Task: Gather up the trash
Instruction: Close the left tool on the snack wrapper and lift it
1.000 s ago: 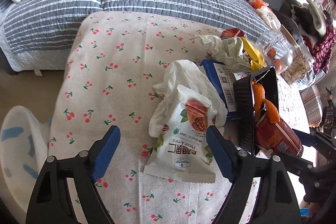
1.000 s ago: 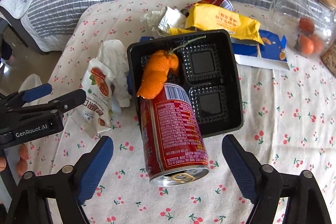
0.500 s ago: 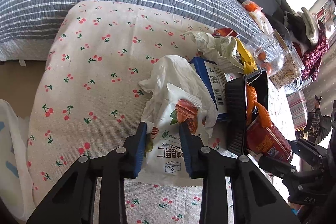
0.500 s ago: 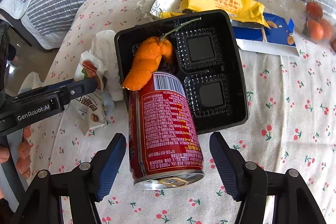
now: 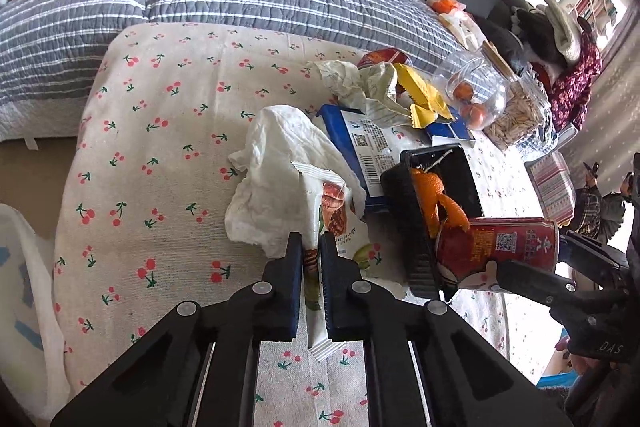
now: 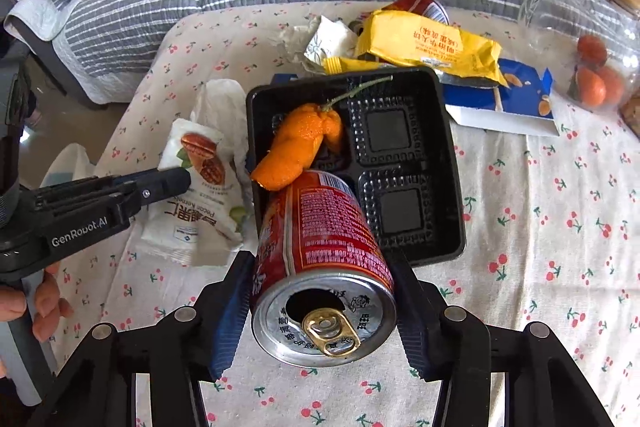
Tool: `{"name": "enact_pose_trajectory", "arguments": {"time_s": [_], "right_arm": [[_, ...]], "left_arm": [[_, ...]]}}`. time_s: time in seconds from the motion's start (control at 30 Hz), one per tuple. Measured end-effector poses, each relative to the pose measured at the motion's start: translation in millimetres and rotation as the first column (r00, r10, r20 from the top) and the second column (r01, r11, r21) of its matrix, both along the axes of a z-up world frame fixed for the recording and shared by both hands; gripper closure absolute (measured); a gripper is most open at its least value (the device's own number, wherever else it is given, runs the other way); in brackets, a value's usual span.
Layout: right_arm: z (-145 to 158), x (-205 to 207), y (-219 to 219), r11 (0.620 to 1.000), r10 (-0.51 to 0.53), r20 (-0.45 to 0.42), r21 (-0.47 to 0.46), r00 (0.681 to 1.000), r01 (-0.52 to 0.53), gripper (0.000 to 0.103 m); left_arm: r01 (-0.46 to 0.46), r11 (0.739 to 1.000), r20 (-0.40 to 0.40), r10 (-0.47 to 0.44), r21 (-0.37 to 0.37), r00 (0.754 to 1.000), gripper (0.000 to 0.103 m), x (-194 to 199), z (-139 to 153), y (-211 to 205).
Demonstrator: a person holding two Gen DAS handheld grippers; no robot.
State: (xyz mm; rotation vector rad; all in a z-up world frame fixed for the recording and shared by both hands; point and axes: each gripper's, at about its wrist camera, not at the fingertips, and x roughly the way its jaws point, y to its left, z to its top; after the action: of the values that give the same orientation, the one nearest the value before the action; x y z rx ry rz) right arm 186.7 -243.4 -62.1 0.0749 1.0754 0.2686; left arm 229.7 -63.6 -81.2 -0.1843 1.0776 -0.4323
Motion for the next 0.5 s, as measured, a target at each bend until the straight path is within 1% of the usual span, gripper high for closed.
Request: {"name": "enact_pose_trajectory", "arguments": {"time_s": [0.27,0.5], "right_arm": [[19,-17,-2,1.0,0.0,0.046,0.02,0.999,-0.001,0.047],[35,-26,-4,0.999,-0.025,0.099,0.05,0.995,0.02,0.047]], "left_arm": [[0.009,1.0,0.033,-0.009,-0.013,0.999,0.097,-16,15,7],[-0.012,1.0,0.062,0.014,-0.027,0.998,0.097,-29,32,25]]}}
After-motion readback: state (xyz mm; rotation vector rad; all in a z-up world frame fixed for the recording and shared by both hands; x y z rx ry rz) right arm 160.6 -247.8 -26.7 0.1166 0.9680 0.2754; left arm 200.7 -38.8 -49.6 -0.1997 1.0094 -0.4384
